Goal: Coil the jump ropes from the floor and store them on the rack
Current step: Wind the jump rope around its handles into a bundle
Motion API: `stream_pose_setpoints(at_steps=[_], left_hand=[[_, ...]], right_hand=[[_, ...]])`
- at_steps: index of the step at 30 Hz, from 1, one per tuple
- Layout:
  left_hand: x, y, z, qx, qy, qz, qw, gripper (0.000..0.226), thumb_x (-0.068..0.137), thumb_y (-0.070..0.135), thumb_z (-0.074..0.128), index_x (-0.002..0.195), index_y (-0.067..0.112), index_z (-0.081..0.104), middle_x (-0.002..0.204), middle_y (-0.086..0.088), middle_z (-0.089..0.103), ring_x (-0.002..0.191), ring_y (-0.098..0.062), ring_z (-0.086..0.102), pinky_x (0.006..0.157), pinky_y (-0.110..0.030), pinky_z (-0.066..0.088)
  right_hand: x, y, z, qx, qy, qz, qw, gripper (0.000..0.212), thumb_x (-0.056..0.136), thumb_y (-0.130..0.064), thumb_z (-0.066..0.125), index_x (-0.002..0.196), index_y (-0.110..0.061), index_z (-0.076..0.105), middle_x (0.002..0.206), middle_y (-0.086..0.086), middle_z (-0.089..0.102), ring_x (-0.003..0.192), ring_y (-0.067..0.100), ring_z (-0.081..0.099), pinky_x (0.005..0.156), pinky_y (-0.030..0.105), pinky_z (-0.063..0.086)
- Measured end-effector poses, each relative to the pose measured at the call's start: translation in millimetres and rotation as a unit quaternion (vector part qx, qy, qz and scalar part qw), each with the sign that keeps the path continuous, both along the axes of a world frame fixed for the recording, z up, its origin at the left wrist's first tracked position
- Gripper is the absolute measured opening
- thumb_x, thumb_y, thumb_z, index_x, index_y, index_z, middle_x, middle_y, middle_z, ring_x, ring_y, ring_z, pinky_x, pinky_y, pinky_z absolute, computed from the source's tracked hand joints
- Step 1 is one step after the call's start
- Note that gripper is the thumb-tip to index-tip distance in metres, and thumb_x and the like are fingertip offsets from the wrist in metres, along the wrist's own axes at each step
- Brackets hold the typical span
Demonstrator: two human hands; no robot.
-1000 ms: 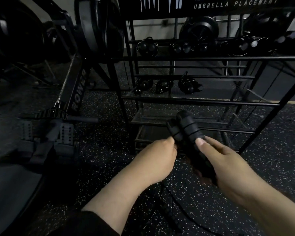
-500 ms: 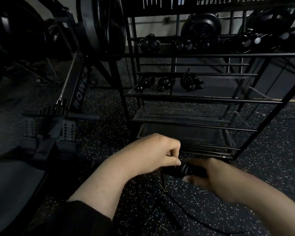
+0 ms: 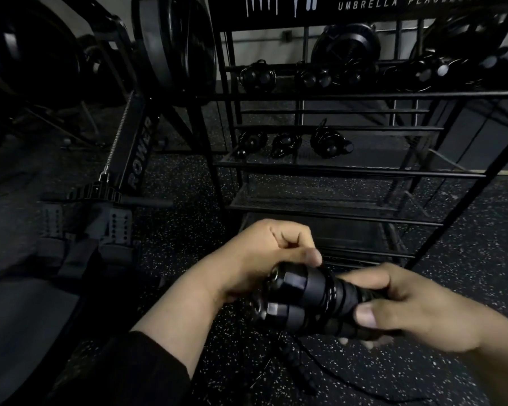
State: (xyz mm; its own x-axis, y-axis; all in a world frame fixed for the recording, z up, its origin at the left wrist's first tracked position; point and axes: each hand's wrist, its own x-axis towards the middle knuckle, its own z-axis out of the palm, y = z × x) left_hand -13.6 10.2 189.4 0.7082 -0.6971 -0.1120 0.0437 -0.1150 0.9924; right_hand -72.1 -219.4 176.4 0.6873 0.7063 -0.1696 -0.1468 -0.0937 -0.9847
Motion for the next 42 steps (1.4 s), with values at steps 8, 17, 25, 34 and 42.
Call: stream_pose_setpoints(at_steps=[8, 17, 25, 34, 42], left_hand=[[-7, -16, -12, 0.017, 0.047, 0.147, 0.988, 0.038, 0.106, 0.004, 0.042, 0.072, 0.019, 0.049, 0.052, 0.009, 0.04, 0.046, -0.006, 0.031, 0.049, -0.025, 0.023], [-4, -19, -18, 0.141, -0.035, 0.112, 0.983, 0.032, 0.11, 0.03, 0.04, 0.09, 0.009, 0.055, 0.057, 0.008, 0.039, 0.046, -0.011, 0.036, 0.055, -0.04, 0.045], [-8, -27, -27, 0.314, -0.204, 0.086, 0.923, 0.037, 0.108, 0.038, 0.038, 0.089, 0.021, 0.064, 0.066, 0.003, 0.062, 0.054, -0.005, 0.054, 0.061, -0.036, 0.048], [-10, -26, -21, 0.424, -0.234, 0.006, 0.875, 0.043, 0.107, 0.034, 0.037, 0.08, 0.01, 0.061, 0.073, 0.001, 0.057, 0.065, -0.013, 0.051, 0.058, -0.029, 0.038], [-14, -25, -10, 0.432, -0.418, -0.04, 0.798, 0.043, 0.103, 0.048, 0.048, 0.069, 0.023, 0.044, 0.068, 0.007, 0.052, 0.066, -0.014, 0.054, 0.059, -0.033, 0.039]], right_hand=[[4, 2, -4, 0.101, 0.021, -0.222, 0.97, 0.069, 0.072, -0.061, 0.082, 0.116, -0.011, 0.066, 0.085, 0.026, 0.063, 0.057, 0.023, 0.05, 0.048, 0.025, 0.034], [5, 5, 2, 0.057, 0.037, -0.364, 0.929, 0.054, 0.084, -0.043, 0.063, 0.118, -0.002, 0.056, 0.082, 0.022, 0.065, 0.058, 0.025, 0.05, 0.046, 0.029, 0.031], [7, 10, -2, -0.067, 0.016, -0.416, 0.907, 0.026, 0.088, -0.048, 0.068, 0.089, -0.023, 0.063, 0.083, 0.018, 0.072, 0.06, 0.022, 0.058, 0.049, 0.031, 0.04], [10, 12, -17, -0.334, -0.13, -0.365, 0.859, 0.029, 0.088, -0.061, 0.062, 0.099, -0.035, 0.056, 0.054, -0.002, 0.062, 0.037, 0.006, 0.046, 0.04, 0.023, 0.036], [8, 12, -14, -0.448, -0.129, -0.217, 0.858, 0.022, 0.085, -0.062, 0.068, 0.09, -0.043, 0.058, 0.07, -0.004, 0.069, 0.056, 0.008, 0.062, 0.055, 0.032, 0.049]])
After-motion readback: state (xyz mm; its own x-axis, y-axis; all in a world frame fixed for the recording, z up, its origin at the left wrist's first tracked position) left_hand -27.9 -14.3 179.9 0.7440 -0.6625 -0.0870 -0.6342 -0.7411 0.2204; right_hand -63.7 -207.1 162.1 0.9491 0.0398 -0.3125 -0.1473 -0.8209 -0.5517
